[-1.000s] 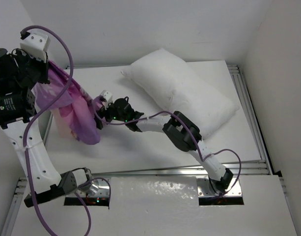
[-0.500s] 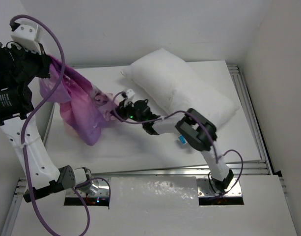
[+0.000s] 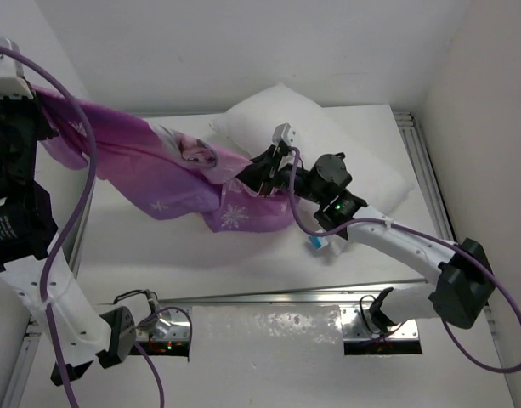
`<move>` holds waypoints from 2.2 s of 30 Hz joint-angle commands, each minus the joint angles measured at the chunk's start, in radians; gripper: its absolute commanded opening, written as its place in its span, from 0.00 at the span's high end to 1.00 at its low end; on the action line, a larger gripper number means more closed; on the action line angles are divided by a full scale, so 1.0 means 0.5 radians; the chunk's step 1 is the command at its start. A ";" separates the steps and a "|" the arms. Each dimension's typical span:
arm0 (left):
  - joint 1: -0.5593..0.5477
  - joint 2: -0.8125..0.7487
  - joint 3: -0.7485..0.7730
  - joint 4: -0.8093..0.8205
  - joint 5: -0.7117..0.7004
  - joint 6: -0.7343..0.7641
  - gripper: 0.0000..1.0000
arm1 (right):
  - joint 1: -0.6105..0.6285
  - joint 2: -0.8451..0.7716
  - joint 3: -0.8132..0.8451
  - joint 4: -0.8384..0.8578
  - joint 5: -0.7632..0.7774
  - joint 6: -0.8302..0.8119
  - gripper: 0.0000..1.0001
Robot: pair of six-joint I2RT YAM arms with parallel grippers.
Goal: Put the pillow into the pillowcase
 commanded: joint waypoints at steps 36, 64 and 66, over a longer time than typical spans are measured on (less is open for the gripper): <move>-0.738 0.372 -2.327 0.471 -0.729 0.612 0.27 | 0.116 0.953 0.477 -1.053 0.500 -0.646 0.13; -0.784 0.180 -2.435 0.419 -1.293 0.391 1.00 | 0.270 1.001 0.256 -0.844 0.909 -0.772 1.00; -0.763 0.045 -2.285 0.373 -1.470 0.385 1.00 | 0.270 0.868 0.189 -0.915 0.829 -0.778 1.00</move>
